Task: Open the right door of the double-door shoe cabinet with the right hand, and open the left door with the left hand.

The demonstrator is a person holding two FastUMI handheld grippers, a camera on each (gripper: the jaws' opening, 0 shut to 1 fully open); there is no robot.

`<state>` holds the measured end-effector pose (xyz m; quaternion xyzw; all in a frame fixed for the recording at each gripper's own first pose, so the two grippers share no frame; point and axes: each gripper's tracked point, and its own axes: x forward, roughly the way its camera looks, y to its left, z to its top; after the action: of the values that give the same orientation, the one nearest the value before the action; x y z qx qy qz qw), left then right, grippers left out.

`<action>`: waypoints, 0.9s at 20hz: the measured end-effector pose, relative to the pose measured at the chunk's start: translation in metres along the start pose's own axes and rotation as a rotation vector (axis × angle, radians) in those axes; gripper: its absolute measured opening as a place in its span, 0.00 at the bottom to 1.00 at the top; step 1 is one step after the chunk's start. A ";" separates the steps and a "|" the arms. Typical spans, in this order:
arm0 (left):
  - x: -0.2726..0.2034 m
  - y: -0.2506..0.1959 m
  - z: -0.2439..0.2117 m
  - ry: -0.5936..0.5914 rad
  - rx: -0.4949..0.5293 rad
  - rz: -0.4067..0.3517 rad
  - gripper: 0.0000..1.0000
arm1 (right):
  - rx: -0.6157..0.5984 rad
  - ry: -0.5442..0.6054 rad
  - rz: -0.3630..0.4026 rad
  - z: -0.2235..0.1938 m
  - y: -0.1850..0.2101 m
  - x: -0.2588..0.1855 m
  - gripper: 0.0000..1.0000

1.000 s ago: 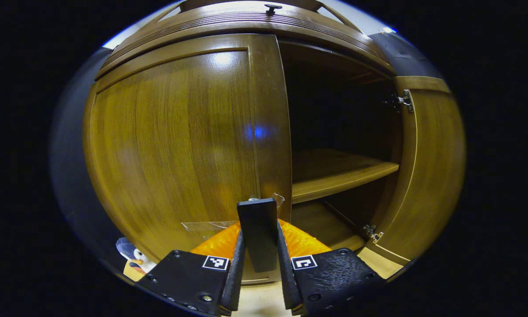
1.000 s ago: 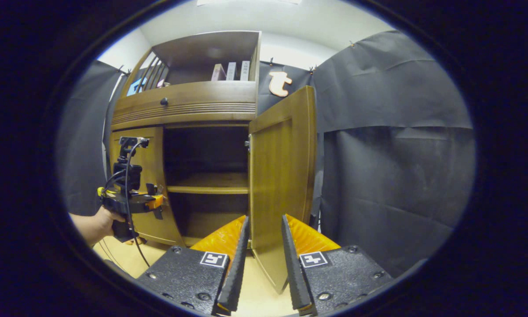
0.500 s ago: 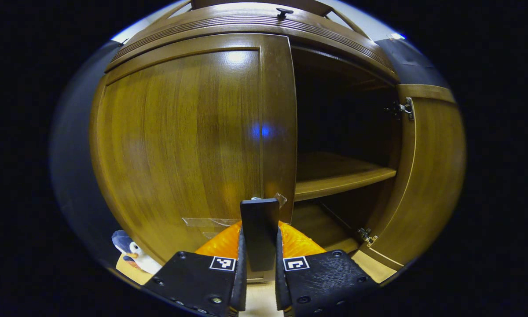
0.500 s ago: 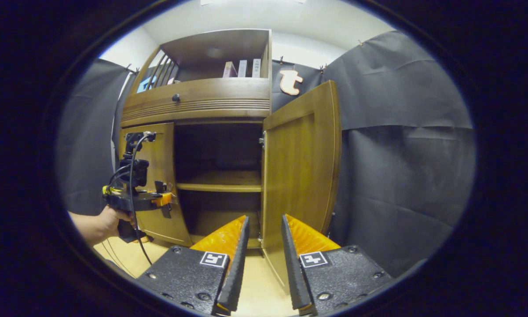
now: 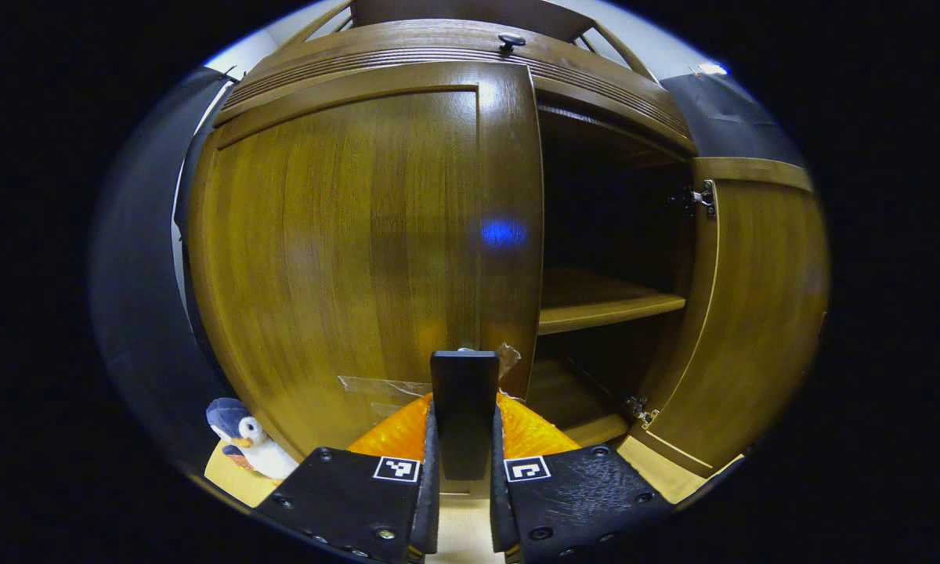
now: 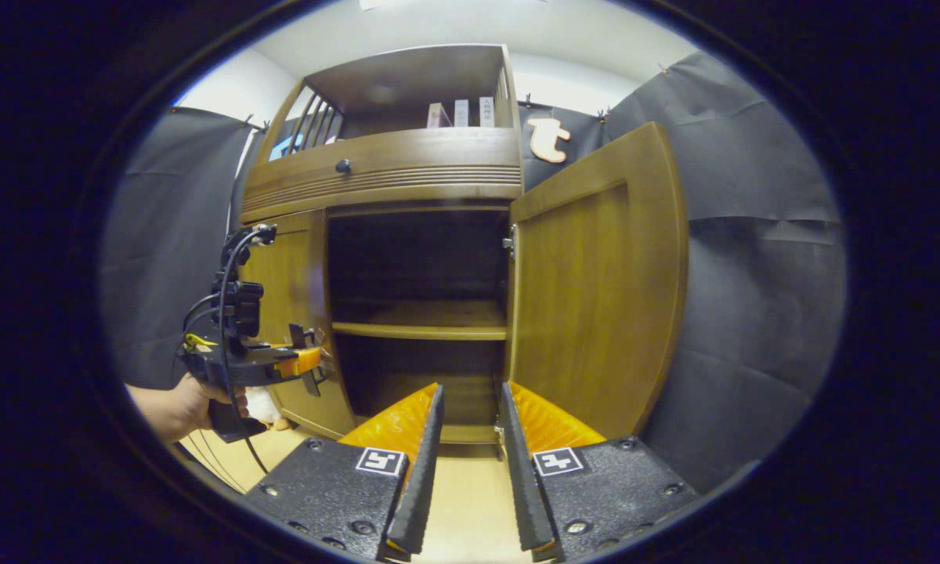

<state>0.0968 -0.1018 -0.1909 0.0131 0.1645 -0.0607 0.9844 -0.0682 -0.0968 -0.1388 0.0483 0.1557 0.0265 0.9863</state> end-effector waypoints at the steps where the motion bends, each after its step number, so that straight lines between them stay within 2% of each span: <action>1: -0.004 0.000 -0.001 0.002 -0.006 0.000 0.33 | -0.004 -0.003 0.012 0.001 0.003 0.002 0.47; 7: -0.029 0.006 -0.008 0.007 -0.019 0.007 0.33 | -0.011 -0.002 0.068 -0.002 0.020 0.012 0.47; 15: -0.068 0.019 -0.017 0.022 -0.062 0.030 0.33 | -0.045 0.006 0.181 -0.002 0.059 0.028 0.48; 16: -0.073 0.021 -0.019 0.023 -0.068 0.035 0.25 | -0.047 0.010 0.191 -0.002 0.062 0.030 0.47; 18: -0.084 0.026 -0.021 0.023 -0.075 0.045 0.25 | -0.046 0.016 0.216 -0.004 0.070 0.034 0.46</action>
<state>0.0148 -0.0650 -0.1838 -0.0194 0.1776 -0.0319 0.9834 -0.0397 -0.0242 -0.1453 0.0418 0.1569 0.1365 0.9772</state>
